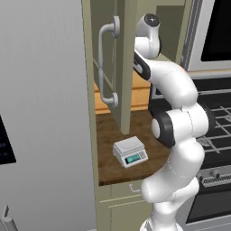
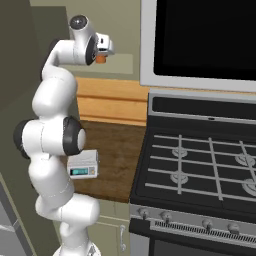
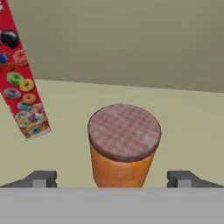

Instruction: Pick the jam and place it on the digital scale for weighing, and close the cabinet.

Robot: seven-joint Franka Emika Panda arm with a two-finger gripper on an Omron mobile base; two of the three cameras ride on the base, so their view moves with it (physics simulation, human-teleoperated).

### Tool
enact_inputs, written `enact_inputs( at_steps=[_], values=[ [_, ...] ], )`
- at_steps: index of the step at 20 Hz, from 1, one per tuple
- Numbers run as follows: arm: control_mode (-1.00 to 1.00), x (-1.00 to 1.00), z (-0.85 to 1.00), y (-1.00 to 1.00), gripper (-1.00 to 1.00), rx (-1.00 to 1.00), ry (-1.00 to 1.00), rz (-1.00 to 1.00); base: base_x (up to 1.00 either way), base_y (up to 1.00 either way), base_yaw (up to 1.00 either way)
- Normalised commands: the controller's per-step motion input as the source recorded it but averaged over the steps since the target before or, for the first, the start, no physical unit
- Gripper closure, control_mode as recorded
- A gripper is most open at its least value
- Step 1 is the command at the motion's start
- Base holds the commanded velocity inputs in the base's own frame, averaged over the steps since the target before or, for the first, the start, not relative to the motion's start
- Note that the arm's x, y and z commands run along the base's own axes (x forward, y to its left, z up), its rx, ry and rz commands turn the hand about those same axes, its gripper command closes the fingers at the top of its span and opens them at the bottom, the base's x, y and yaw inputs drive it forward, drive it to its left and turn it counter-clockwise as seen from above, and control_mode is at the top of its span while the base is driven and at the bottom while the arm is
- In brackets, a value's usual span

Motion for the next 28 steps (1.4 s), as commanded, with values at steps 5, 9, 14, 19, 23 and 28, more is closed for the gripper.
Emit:
enact_inputs(
  at_steps=[5,9,14,19,23,28],
  values=[
    [-1.00,0.32,-0.03,0.00,-1.00,0.00,0.02,0.00,0.00,0.00,0.00],
    [-1.00,0.29,-0.15,0.00,1.00,0.00,0.00,0.00,0.00,0.00,0.00],
    [-1.00,0.17,-0.12,0.00,1.00,0.00,0.00,0.00,0.00,0.00,0.00],
    [-1.00,-0.41,-0.06,0.00,1.00,0.01,-0.12,0.02,0.00,0.00,0.00],
    [-1.00,-0.91,-0.08,-0.21,1.00,0.02,-0.15,0.06,0.00,0.00,0.00],
    [-1.00,-0.97,-0.07,-0.34,1.00,0.12,-0.24,0.08,0.00,0.00,0.00]
  ],
)
